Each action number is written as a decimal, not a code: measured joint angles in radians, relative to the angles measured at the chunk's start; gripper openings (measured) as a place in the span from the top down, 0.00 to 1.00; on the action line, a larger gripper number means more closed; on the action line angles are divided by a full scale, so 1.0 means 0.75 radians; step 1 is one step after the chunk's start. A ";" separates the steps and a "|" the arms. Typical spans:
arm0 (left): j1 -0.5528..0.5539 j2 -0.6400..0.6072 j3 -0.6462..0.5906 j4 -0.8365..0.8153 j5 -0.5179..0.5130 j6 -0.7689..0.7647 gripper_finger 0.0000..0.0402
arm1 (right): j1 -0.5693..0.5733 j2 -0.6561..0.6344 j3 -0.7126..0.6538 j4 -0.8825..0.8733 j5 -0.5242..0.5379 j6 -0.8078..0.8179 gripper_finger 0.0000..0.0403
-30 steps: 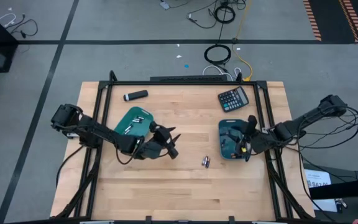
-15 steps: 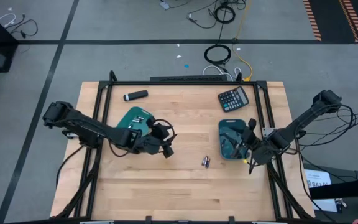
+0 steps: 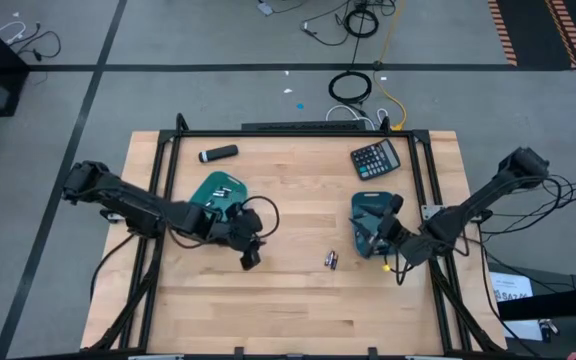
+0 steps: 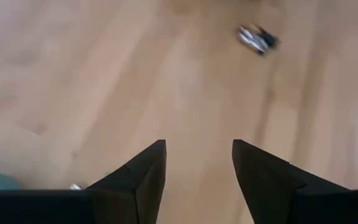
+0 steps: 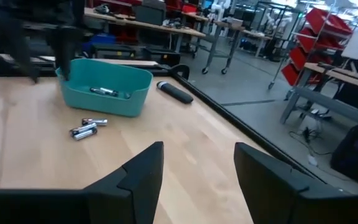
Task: Sort batteries
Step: Put the silver battery into the green bin
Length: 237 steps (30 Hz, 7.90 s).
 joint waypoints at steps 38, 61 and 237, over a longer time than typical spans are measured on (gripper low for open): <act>0.408 0.288 0.000 -0.351 0.357 -0.139 0.52 | -0.289 0.062 0.000 0.074 -0.259 -0.248 0.54; 0.437 0.435 0.001 -0.251 0.324 0.253 0.75 | -0.294 0.062 0.001 0.063 -0.290 -0.264 0.54; -0.166 1.401 1.337 -0.285 -0.016 0.098 0.32 | -0.423 0.040 0.002 -0.298 -0.744 -0.257 0.54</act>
